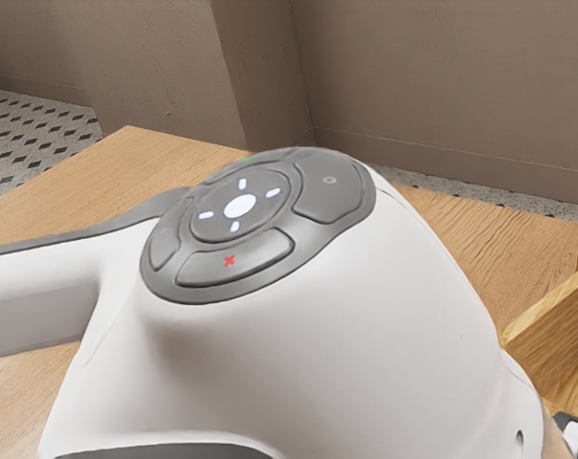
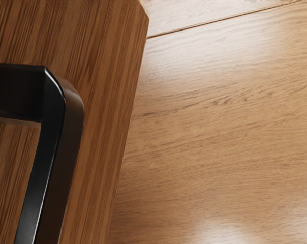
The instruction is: Pull the drawer handle with one arm to open the drawer
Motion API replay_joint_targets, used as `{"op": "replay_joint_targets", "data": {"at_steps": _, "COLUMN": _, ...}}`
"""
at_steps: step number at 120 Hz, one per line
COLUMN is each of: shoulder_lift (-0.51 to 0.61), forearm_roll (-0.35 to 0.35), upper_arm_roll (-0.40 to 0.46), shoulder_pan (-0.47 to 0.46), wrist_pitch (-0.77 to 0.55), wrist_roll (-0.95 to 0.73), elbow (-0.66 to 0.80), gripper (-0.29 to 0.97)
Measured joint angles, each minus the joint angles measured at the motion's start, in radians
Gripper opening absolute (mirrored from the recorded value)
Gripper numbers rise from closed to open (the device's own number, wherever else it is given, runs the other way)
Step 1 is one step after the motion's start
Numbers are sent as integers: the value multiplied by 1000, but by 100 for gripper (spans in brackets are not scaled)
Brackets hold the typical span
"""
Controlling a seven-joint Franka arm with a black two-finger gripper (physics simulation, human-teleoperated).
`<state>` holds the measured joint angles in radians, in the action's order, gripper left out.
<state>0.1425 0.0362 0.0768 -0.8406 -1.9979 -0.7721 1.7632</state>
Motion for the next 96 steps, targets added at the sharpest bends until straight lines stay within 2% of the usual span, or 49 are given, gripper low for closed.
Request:
{"op": "replay_joint_targets", "data": {"at_steps": 8, "shoulder_lift": 4, "forearm_roll": 0, "upper_arm_roll": -1, "shoulder_pan": -10, "wrist_pitch": 0, "wrist_roll": 1, "elbow": 1, "gripper": 62}}
{"op": "replay_joint_targets", "data": {"at_steps": 54, "shoulder_lift": 37, "forearm_roll": -1, "upper_arm_roll": -15, "shoulder_pan": -35, "wrist_pitch": 2, "wrist_roll": 4, "elbow": -5, "gripper": 67}}
{"op": "replay_joint_targets", "data": {"at_steps": 68, "shoulder_lift": 93, "forearm_roll": 13, "upper_arm_roll": -16, "shoulder_pan": -84, "wrist_pitch": 11, "wrist_roll": 13, "elbow": -24, "gripper": 68}}
{"op": "replay_joint_targets", "data": {"at_steps": 72, "shoulder_lift": 138, "forearm_roll": 21, "upper_arm_roll": -15, "shoulder_pan": -97, "wrist_pitch": 46, "wrist_roll": 40, "elbow": -24, "gripper": 68}}
{"op": "replay_joint_targets", "data": {"at_steps": 80, "shoulder_lift": 258, "forearm_roll": 39, "upper_arm_roll": -11, "shoulder_pan": -78, "wrist_pitch": 217, "wrist_roll": 150, "elbow": -46, "gripper": 68}}
{"op": "replay_joint_targets", "data": {"at_steps": 85, "shoulder_lift": 329, "forearm_roll": 87, "upper_arm_roll": -28, "shoulder_pan": -3, "wrist_pitch": 329, "wrist_roll": 208, "elbow": -79, "gripper": 68}}
{"op": "replay_joint_targets", "data": {"at_steps": 96, "shoulder_lift": 441, "forearm_roll": 188, "upper_arm_roll": -119, "shoulder_pan": 174, "wrist_pitch": 520, "wrist_roll": 306, "elbow": -99, "gripper": 68}}
